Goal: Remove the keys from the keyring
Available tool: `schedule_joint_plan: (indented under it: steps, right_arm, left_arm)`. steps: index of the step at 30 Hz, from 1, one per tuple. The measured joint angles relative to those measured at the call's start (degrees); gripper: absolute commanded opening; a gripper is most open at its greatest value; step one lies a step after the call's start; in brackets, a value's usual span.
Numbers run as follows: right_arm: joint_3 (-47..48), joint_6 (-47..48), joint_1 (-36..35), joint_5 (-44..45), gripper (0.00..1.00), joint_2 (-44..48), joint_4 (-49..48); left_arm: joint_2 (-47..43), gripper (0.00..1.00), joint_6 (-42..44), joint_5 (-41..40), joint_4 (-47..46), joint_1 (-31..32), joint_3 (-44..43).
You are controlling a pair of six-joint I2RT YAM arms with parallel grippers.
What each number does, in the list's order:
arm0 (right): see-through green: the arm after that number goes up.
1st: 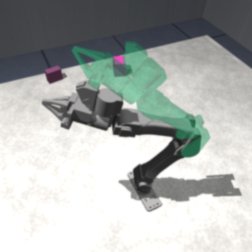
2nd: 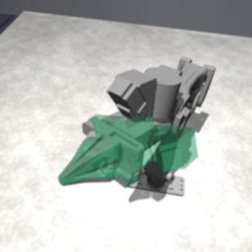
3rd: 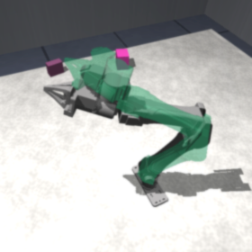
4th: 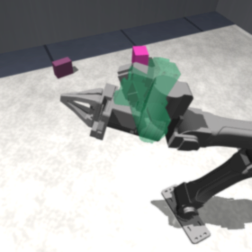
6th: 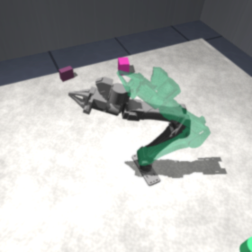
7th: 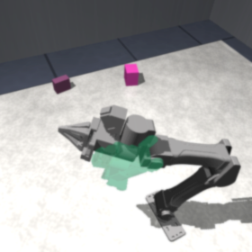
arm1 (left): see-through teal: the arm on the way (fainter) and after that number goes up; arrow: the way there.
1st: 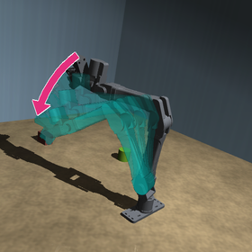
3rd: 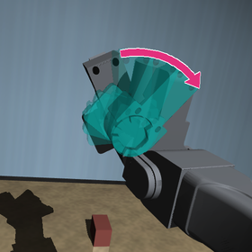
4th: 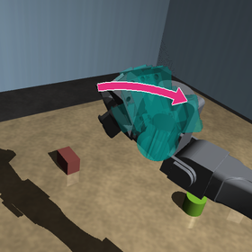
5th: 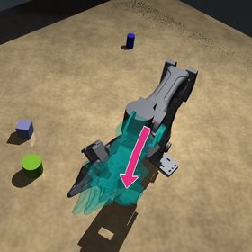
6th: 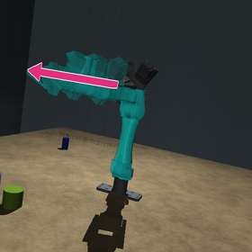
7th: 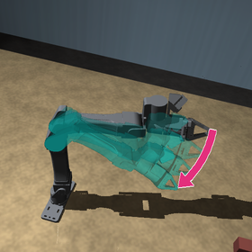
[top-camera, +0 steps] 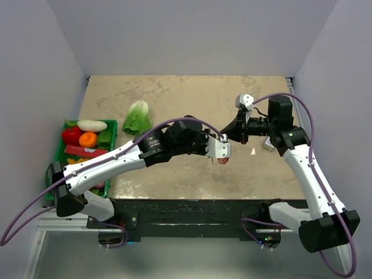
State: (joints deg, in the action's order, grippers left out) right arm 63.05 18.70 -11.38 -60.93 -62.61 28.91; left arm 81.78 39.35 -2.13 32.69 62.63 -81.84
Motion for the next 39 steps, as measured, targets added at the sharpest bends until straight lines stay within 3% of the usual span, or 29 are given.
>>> schedule_joint_plan:
  steps: [13,26,39]
  right_arm:
    - [-0.7,0.0,-1.0,3.6,0.00,0.1,-0.6]
    - [-2.1,-0.7,-1.1,4.5,0.00,1.4,-3.3]
    - [-3.4,-5.0,-1.1,5.0,0.00,2.0,-6.2]
  left_arm:
    - [1.7,0.00,1.1,-13.0,-1.8,2.6,-0.1]
    - [2.1,0.00,5.8,-17.7,-3.6,4.3,-0.1]
    - [2.1,0.00,5.2,-18.4,-2.5,6.0,-0.1]
